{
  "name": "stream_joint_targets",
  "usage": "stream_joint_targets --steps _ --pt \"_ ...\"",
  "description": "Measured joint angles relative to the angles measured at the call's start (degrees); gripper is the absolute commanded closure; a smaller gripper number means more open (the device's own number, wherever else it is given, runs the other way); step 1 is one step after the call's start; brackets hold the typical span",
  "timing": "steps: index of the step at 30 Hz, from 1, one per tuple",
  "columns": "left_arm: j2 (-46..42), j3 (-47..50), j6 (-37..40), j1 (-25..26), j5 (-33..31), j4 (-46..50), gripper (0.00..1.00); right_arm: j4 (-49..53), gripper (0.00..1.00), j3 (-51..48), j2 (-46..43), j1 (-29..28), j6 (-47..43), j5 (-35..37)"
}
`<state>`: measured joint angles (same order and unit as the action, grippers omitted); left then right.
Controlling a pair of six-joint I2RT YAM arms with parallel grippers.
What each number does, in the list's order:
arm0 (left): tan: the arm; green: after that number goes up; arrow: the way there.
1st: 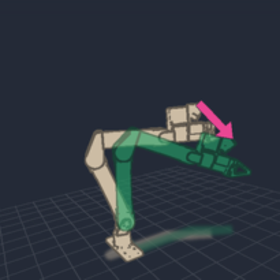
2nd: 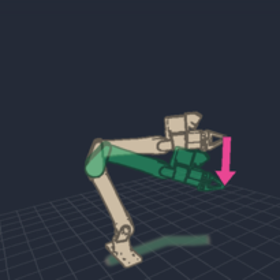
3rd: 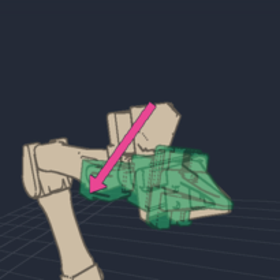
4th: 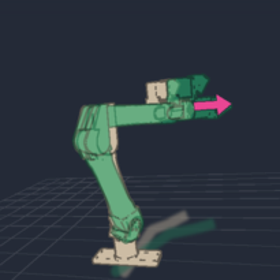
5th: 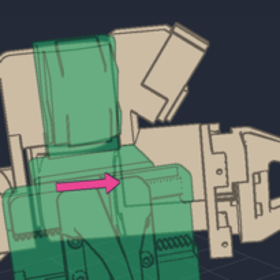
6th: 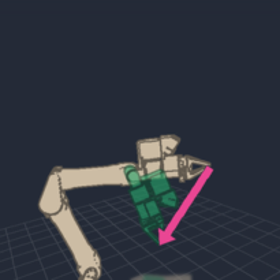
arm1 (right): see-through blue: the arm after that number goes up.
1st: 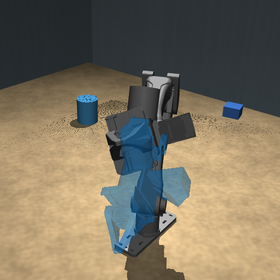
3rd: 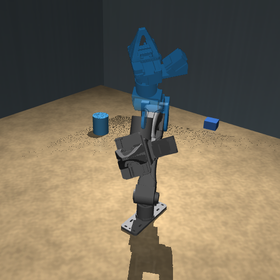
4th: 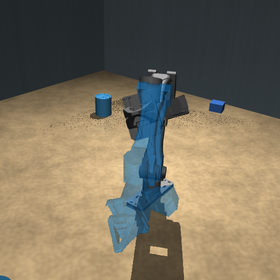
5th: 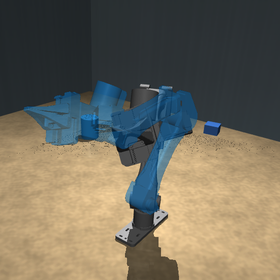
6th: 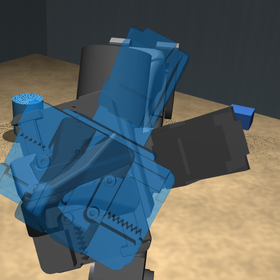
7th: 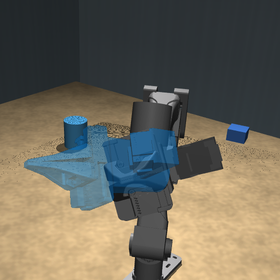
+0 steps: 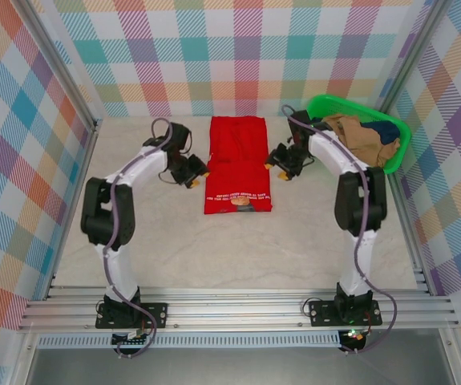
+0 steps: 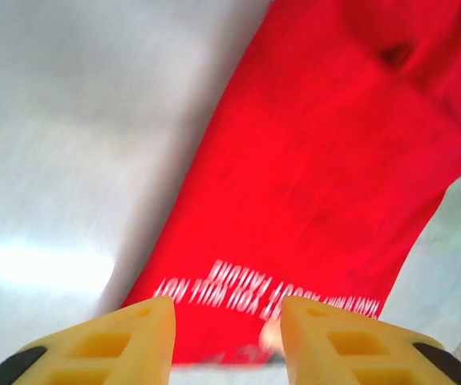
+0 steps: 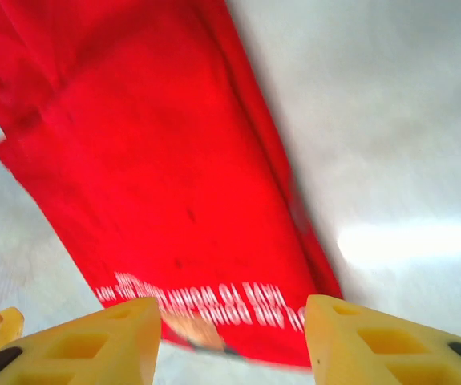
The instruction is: Fold and stack the t-shirts
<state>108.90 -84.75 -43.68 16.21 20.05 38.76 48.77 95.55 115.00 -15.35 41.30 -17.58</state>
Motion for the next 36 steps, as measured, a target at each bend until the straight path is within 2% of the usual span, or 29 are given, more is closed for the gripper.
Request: stream_joint_targets --steps 4,9,12,20,24,30,36 --pt "-4.4 9.2 -2.2 0.8 2.6 -1.4 0.63 -5.1 0.48 -16.1 -9.5 -0.7 2.8 -2.4" --pt "-3.1 14.7 -5.3 2.4 4.4 -3.7 0.58 -10.6 0.48 -24.8 -8.8 -1.9 5.9 -5.8" --pt "-1.9 15.2 -6.7 2.8 4.6 -5.3 0.56 -13.1 0.49 -25.0 -6.3 -2.3 6.6 -7.3" --pt "-0.8 15.2 -8.0 2.8 4.9 -7.5 0.57 -14.0 0.66 -23.4 -2.0 -2.7 9.0 -7.8" --pt "-0.8 15.2 -8.2 2.9 5.0 -7.8 0.57 -14.2 0.88 -23.2 -1.4 -2.7 10.9 -7.1" --pt "-0.8 15.5 -9.0 3.6 5.0 -8.2 0.57 -14.3 0.98 -22.9 -0.9 -2.7 12.8 -7.6" --pt "-0.6 16.9 -9.9 3.8 5.0 -9.0 0.61 -14.3 1.00 -22.9 -0.9 -2.7 13.3 -7.6"
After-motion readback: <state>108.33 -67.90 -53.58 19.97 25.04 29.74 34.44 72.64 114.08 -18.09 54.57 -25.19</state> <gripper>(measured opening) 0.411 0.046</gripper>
